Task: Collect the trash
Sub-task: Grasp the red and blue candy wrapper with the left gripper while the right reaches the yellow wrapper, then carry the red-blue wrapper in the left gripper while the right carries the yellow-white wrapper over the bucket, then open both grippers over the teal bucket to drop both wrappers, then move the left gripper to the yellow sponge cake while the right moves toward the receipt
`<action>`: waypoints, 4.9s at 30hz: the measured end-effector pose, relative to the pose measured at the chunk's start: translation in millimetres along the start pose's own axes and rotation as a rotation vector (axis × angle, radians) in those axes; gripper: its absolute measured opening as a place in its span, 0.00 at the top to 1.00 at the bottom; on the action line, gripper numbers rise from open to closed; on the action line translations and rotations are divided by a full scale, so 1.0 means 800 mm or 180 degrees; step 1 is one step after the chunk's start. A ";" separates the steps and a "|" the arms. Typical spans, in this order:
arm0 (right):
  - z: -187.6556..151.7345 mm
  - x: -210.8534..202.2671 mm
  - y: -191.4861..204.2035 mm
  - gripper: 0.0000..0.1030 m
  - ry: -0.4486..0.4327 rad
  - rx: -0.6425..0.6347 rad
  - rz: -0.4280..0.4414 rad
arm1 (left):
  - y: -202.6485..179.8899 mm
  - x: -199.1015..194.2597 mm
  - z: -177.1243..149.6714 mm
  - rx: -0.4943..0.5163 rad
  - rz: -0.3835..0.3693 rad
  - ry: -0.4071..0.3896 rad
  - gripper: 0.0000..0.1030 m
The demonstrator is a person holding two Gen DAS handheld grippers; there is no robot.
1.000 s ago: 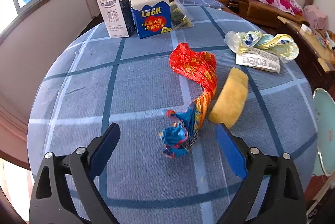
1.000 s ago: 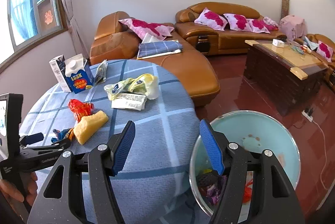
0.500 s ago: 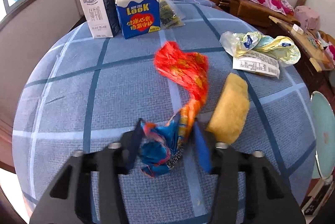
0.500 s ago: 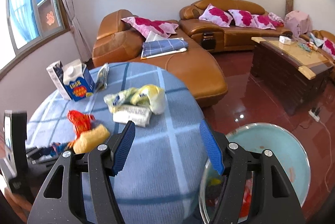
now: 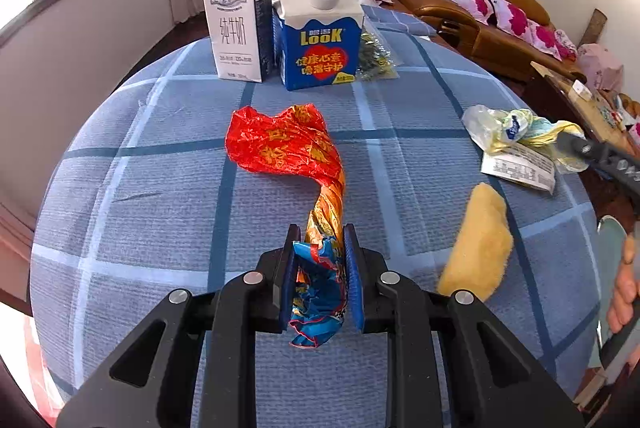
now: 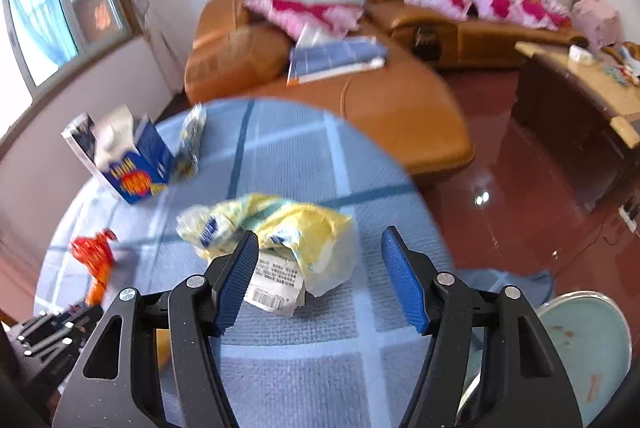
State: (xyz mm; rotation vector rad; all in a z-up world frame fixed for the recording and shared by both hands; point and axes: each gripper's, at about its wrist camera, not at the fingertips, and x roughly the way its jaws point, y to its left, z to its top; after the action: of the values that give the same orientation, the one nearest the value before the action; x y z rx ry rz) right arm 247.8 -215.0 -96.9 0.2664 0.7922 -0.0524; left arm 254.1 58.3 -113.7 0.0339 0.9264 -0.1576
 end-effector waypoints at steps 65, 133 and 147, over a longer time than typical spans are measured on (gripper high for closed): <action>-0.173 -0.276 -0.096 0.75 -0.1010 0.0632 -0.0531 | -0.197 -0.160 -0.109 0.0745 -0.0204 -0.0397 0.79; -0.198 -0.264 -0.211 0.45 -0.0969 0.1019 -0.1069 | -0.358 -0.103 -0.115 0.1256 -0.0428 -0.0080 0.22; -0.188 -0.250 -0.160 0.40 -0.0882 0.0660 -0.0961 | -0.269 -0.100 -0.098 0.0952 -0.0180 -0.0129 0.11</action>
State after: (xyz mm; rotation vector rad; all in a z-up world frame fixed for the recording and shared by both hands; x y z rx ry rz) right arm -15.9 -311.0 -83.9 0.3257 0.5453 -0.4489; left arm 112.2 -137.2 -88.8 0.2806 0.8575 -0.3472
